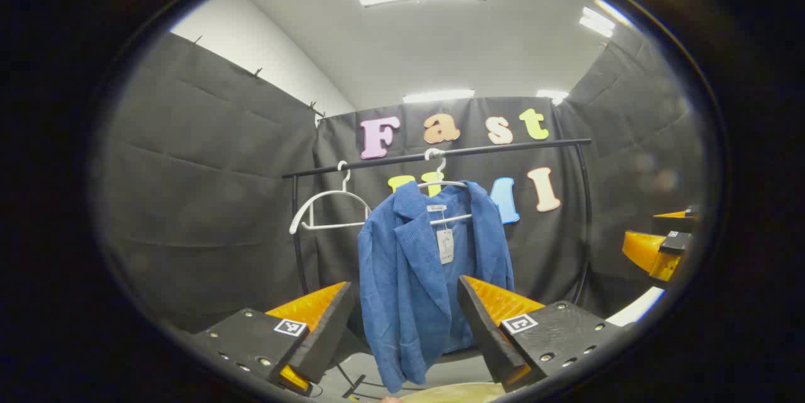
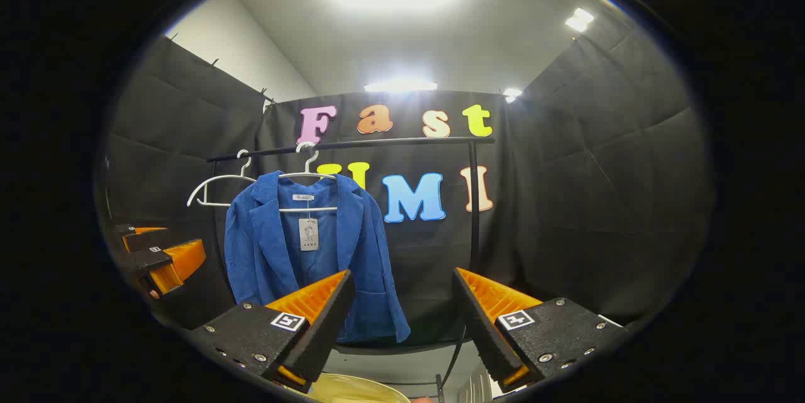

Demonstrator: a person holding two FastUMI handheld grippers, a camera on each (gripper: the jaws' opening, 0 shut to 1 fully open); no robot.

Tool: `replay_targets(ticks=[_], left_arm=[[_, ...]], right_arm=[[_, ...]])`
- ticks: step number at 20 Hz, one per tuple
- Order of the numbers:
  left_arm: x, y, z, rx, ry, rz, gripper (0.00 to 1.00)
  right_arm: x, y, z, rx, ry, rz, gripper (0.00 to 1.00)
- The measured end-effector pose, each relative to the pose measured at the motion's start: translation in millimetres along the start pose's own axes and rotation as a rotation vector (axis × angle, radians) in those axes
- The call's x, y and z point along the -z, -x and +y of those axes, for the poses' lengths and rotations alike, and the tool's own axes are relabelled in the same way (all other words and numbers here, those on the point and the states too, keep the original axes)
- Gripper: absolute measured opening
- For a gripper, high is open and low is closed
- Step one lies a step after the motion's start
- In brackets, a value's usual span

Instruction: Grasp the clothes on the hanger with both hands and then place them into the laundry hamper below.

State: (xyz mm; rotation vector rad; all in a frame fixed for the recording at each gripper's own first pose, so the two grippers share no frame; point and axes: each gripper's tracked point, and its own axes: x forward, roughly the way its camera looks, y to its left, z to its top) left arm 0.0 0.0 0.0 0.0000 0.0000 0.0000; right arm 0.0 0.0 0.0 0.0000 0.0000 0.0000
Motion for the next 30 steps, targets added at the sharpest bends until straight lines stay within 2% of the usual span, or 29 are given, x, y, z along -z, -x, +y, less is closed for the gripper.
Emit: replay_targets(ticks=[23, 29, 30], left_arm=[[0.3, -8.8, 25.8, -0.007, -0.004, -0.01, 0.98], [-19.0, -25.5, 46.6, 0.002, 0.003, -0.041, 0.96], [-26.6, -28.8, 48.9, 0.007, 0.008, -0.056, 0.98]], right_arm=[[-3.7, -8.0, 23.9, -0.017, 0.004, -0.004, 0.95], [-32.0, -18.5, 39.5, -0.012, 0.011, -0.064, 0.95], [-39.2, -22.4, 42.3, -0.016, 0.008, -0.075, 0.95]])
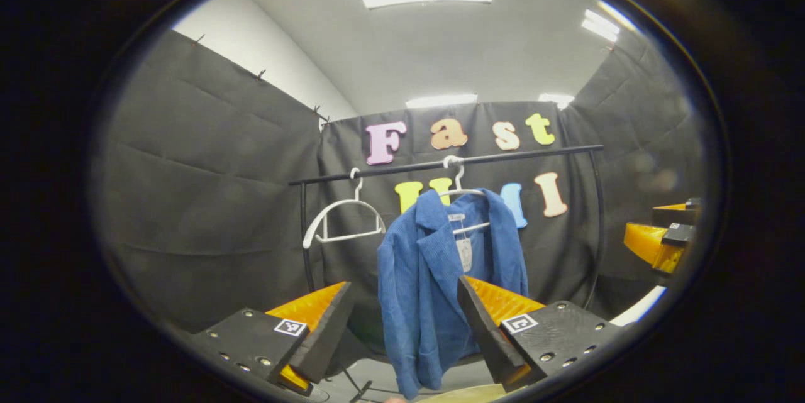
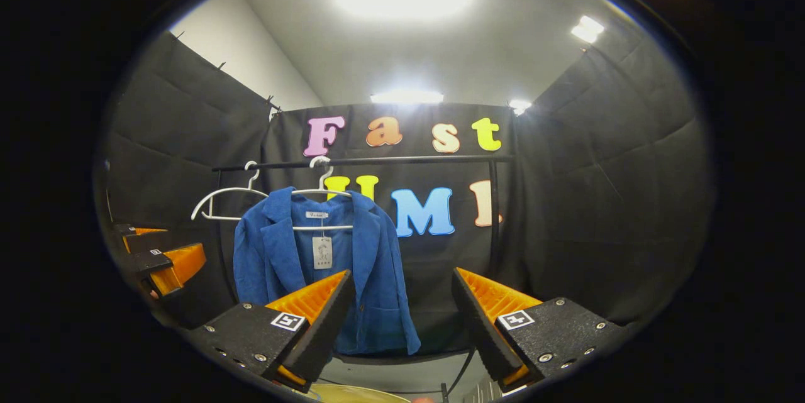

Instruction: Grasp the clothes on the hanger with both hands and then place them into the laundry hamper below.

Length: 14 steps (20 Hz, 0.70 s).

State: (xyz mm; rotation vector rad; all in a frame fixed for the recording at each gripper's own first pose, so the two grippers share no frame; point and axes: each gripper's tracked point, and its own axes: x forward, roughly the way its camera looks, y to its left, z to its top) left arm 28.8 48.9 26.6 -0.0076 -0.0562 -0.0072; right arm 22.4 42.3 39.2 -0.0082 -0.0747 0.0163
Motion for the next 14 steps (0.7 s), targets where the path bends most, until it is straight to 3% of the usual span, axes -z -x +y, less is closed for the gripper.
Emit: replay_targets(ticks=[6, 14], left_arm=[[-29.3, -31.1, 7.6, -0.009, 0.03, -0.023, 0.98], [-34.5, -94.5, -16.5, -0.059, 0.022, -0.003, 0.98]], right_arm=[[-37.9, -37.9, 7.8, -0.052, -0.019, -0.03, 0.95], [-72.3, -123.7, 15.8, -0.157, -0.031, -0.103, 0.95]])
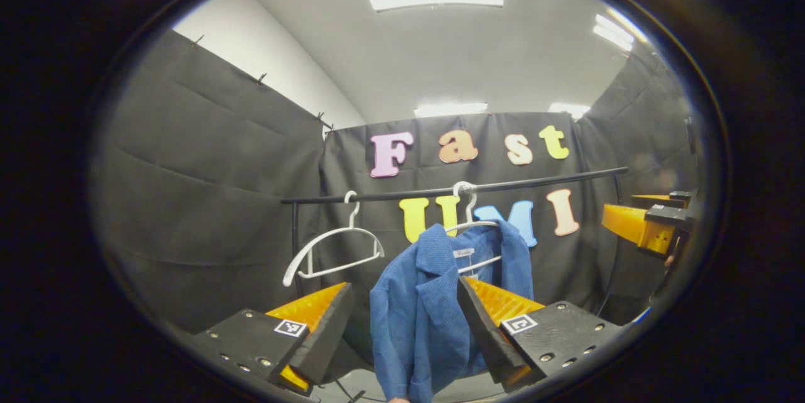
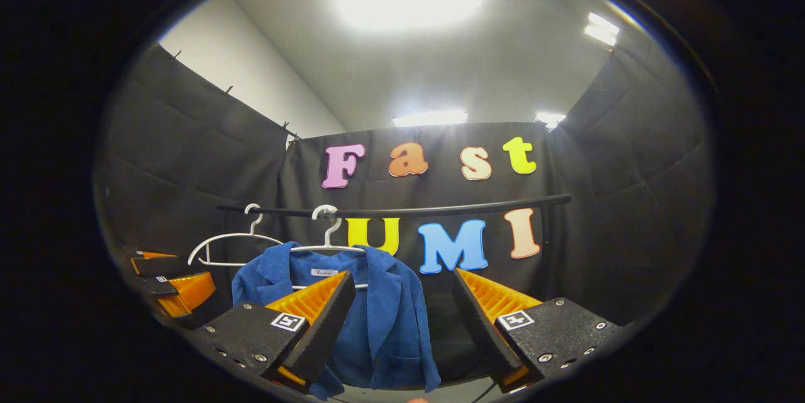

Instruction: Grasp the clothes on the hanger with both hands and then place them into the laundry hamper below.

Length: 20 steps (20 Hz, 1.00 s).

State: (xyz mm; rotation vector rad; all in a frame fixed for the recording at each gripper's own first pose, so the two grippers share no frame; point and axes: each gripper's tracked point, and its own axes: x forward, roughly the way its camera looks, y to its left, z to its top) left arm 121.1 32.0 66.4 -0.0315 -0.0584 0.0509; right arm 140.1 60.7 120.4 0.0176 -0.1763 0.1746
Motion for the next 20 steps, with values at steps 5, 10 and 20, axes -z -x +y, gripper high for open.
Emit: replay_targets(ticks=[5, 10, 20], left_arm=[[13.4, -47.6, -16.8, -0.042, -0.006, 0.029, 0.98], [33.7, -90.8, -36.1, -0.061, 0.018, 0.078, 0.98], [90.0, -140.3, -57.6, -0.124, 0.004, 0.175, 0.98]], right_arm=[[12.4, -53.1, -0.4, -0.055, -0.016, 0.025, 0.95], [38.5, -101.8, 5.9, -0.11, -0.049, 0.063, 0.95], [102.6, -162.2, 27.2, -0.21, -0.071, 0.143, 0.95]])
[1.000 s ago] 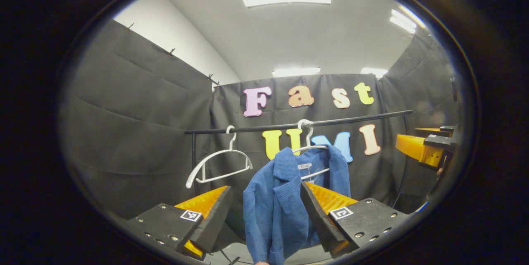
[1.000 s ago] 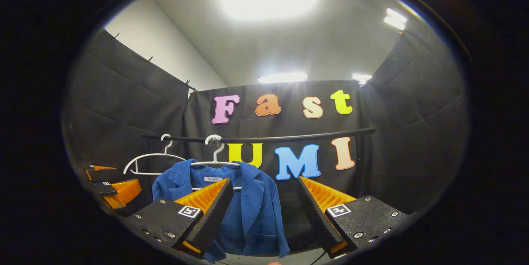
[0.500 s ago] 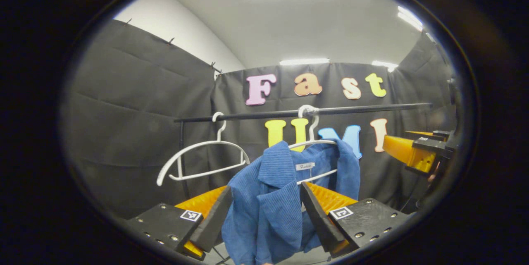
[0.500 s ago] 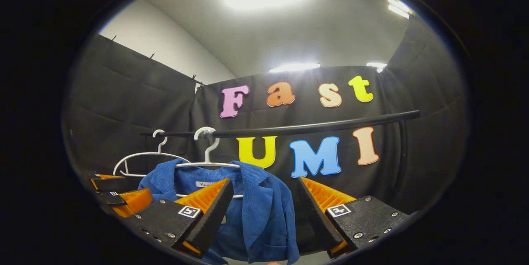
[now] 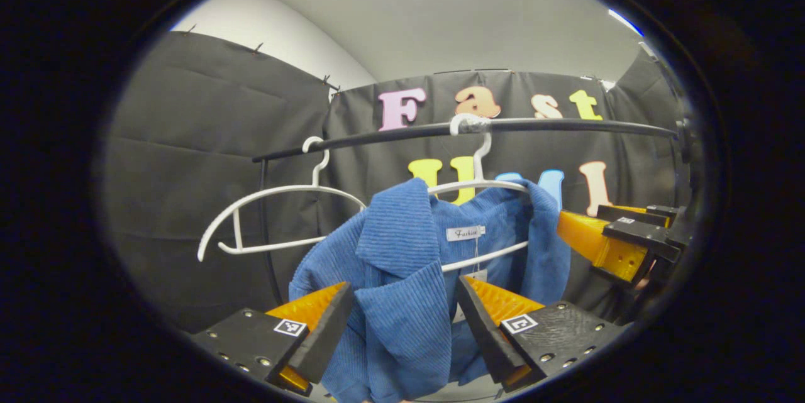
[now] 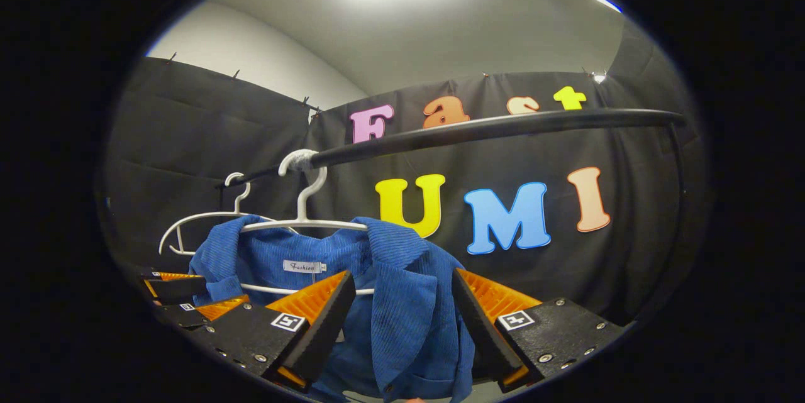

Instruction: Grasp the clothes on the hanger with both hands and then place them into the laundry hamper below.

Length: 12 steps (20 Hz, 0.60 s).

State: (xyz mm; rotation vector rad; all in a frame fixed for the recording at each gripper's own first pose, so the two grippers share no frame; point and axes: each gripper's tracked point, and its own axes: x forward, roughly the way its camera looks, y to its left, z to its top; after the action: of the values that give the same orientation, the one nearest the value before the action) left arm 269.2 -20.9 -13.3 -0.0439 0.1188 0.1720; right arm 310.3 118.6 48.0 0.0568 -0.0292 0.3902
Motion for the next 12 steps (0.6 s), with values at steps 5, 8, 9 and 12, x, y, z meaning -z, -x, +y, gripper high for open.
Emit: replay_targets(ticks=[5, 8, 9, 12], left_arm=[[20.5, -17.6, -2.7, -0.038, -0.004, 0.034, 0.98], [29.2, -25.8, -3.6, -0.064, -0.047, 0.039, 0.98], [32.7, -27.0, -4.9, -0.071, -0.054, 0.041, 0.98], [38.1, -30.8, -5.6, -0.096, -0.07, 0.04, 0.98]], right_arm=[[36.4, -25.1, -1.0, -0.012, 0.007, 0.065, 0.95], [58.1, -36.1, -0.8, -0.015, 0.009, 0.103, 0.95], [65.5, -39.4, 1.1, -0.017, 0.009, 0.117, 0.96], [79.9, -46.8, 0.9, -0.011, 0.014, 0.136, 0.95]])
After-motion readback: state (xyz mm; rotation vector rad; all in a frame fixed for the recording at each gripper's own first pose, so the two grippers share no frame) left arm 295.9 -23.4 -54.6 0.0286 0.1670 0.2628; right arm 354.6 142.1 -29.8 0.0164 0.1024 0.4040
